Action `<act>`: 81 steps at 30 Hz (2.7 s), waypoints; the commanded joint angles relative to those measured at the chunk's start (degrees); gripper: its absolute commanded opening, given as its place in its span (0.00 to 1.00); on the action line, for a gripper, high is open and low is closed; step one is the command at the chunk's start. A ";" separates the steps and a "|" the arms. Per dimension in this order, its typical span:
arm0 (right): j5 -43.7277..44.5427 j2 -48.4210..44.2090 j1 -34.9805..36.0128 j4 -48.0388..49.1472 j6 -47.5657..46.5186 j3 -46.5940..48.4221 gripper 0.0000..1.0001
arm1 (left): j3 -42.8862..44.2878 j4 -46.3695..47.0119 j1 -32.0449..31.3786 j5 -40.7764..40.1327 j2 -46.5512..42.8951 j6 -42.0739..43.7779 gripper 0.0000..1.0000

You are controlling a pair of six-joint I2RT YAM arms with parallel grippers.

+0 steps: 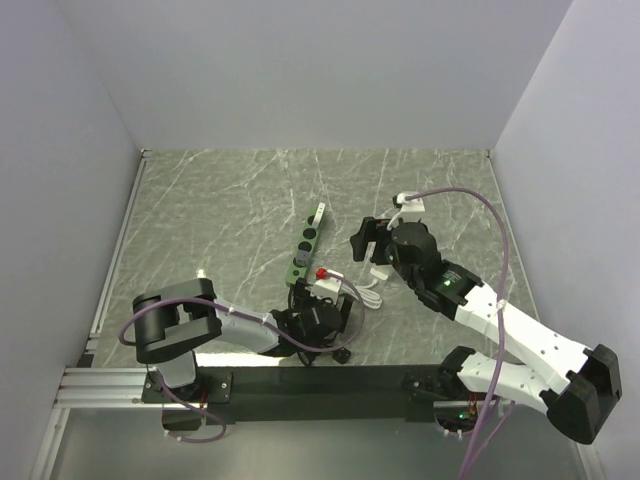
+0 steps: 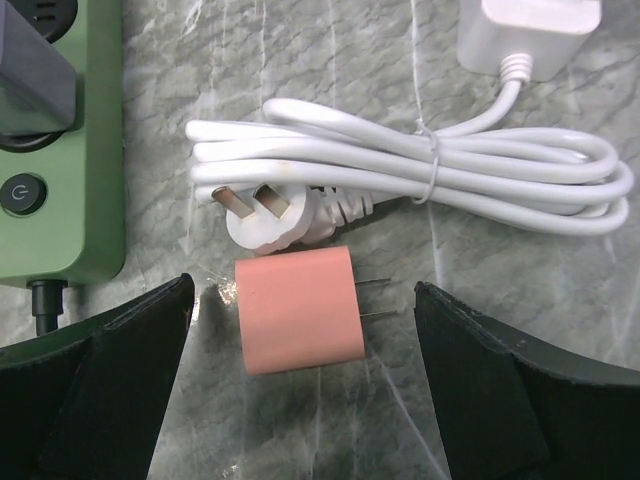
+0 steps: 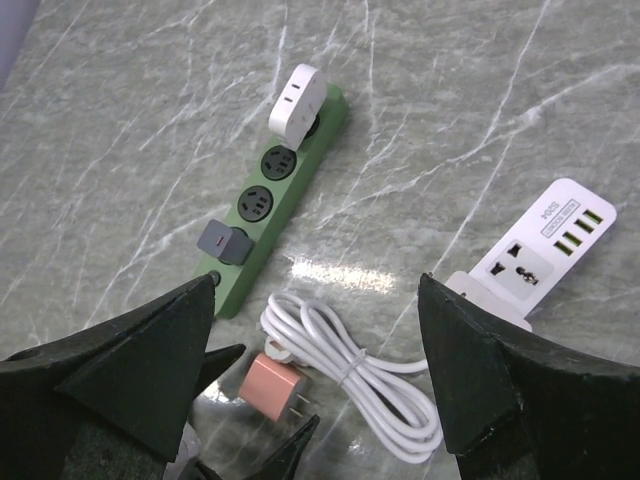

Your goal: Insert the plug

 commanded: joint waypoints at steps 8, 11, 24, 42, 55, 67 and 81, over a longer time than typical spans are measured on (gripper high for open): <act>-3.54 -2.67 -2.99 3.54 -1.46 -2.30 0.89 | -0.34 0.09 -0.57 0.29 0.42 -1.36 0.91; -3.98 -2.15 -3.00 3.89 -1.37 -2.30 0.88 | -2.28 1.32 -0.58 0.55 -0.99 -1.45 0.86; -7.75 -1.88 -3.00 3.80 -1.37 -2.82 0.87 | -7.46 12.20 -0.57 5.46 -4.15 5.22 0.12; -47.64 -0.31 -3.08 11.70 -8.31 -5.20 0.77 | -21.08 23.91 -0.66 25.17 -36.73 33.09 0.03; -60.22 7.60 0.16 18.30 -7.79 -3.97 0.73 | -23.73 22.06 -0.66 21.48 -44.68 37.40 0.01; -62.34 9.46 1.22 21.73 -7.96 -4.05 0.00 | -24.16 28.92 -0.58 13.83 -41.33 35.91 0.57; -60.31 -7.42 0.34 27.53 -15.70 -12.14 0.00 | -31.90 28.39 -0.05 29.45 -62.77 20.44 0.99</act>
